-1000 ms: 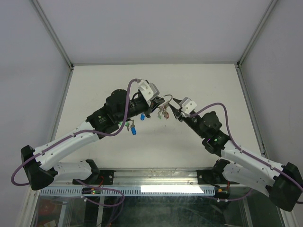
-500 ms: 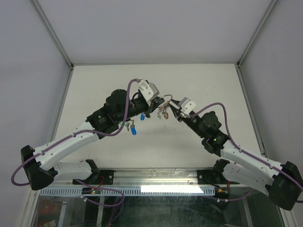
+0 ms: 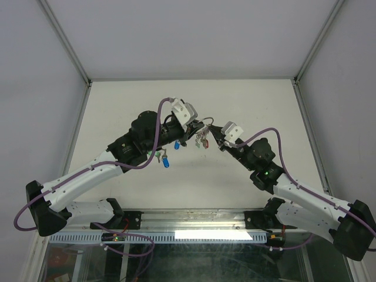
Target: Put the keys on the keyring
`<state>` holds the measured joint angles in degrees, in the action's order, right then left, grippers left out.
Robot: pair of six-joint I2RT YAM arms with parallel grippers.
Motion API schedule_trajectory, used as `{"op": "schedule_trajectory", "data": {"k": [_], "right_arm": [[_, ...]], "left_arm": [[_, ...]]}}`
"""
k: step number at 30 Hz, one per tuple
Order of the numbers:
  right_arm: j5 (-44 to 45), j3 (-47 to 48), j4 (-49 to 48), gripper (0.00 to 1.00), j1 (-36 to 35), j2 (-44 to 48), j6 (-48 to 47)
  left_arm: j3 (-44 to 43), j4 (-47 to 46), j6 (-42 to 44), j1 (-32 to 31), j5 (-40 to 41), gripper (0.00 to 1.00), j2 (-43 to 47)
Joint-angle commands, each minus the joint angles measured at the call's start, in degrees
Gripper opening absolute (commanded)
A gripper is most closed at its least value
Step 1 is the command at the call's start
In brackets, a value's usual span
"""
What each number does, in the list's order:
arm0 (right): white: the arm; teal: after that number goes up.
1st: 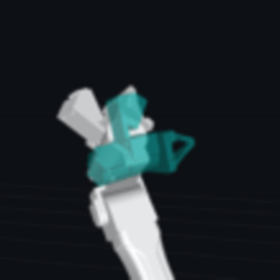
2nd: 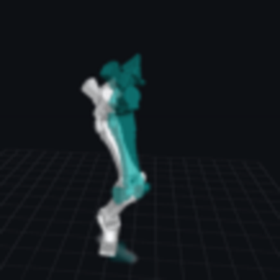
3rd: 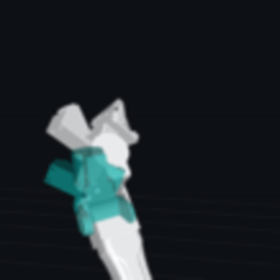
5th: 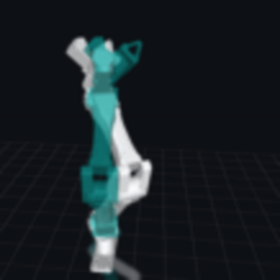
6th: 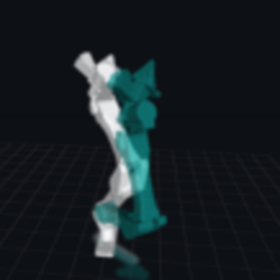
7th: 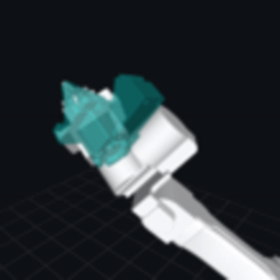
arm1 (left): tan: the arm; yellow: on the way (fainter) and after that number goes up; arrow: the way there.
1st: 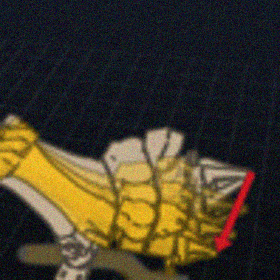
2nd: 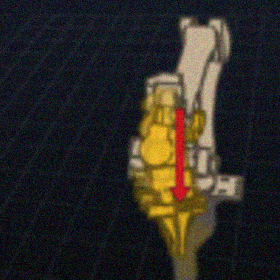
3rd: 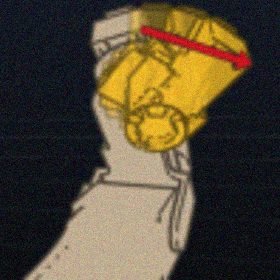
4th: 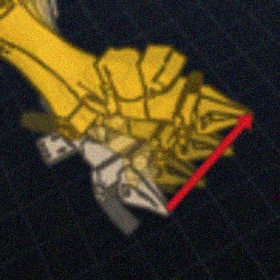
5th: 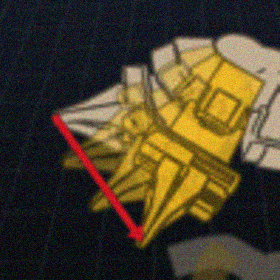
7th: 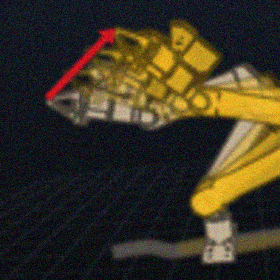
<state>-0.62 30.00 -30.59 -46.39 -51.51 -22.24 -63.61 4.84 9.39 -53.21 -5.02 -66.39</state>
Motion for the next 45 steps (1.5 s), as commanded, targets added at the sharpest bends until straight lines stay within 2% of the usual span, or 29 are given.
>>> {"op": "schedule_trajectory", "data": {"k": [1,4,10,13,20,27,28,30,40,45], "right_arm": [[0.2,2.9,-1.9,0.04,-0.3,1.5,-1.0],[1.6,2.9,0.5,0.00,-0.4,3.1,-2.7],[3.0,5.7,9.8,0.00,-0.3,5.5,-7.0],[5.2,7.8,13.3,0.00,-0.3,6.2,-14.5],[8.6,12.4,20.1,0.00,-0.4,6.2,-22.7],[8.9,15.6,24.4,0.00,-0.3,7.3,-23.5],[8.9,16.5,25.5,0.00,-0.4,7.3,-23.5],[8.8,18.1,27.6,0.00,-0.4,7.5,-30.0],[5.0,20.1,30.3,0.00,-0.3,8.1,-28.0],[3.4,20.1,30.6,0.00,-0.4,8.3,-28.0]], "left_arm": [[-1.7,-4.1,-1.1,0.0,-0.6,0.00,2.5],[-1.6,-4.1,-1.0,0.0,-0.5,0.00,2.6],[-1.9,-3.5,-0.8,0.0,-0.6,0.00,2.6],[-1.8,-3.4,-0.8,0.0,-0.7,0.00,2.6],[-1.9,-2.8,-0.9,0.0,-0.9,0.00,2.8],[-1.7,-1.9,-0.9,0.0,-0.6,0.00,3.8],[-1.7,-1.8,-0.9,0.0,-0.5,0.01,3.9],[-1.6,-1.8,-1.0,0.0,-0.5,0.05,4.1],[-2.0,-2.4,-2.0,0.0,-1.8,0.25,3.6],[-3.2,-2.6,-2.1,0.0,-3.0,0.40,2.6]]}}
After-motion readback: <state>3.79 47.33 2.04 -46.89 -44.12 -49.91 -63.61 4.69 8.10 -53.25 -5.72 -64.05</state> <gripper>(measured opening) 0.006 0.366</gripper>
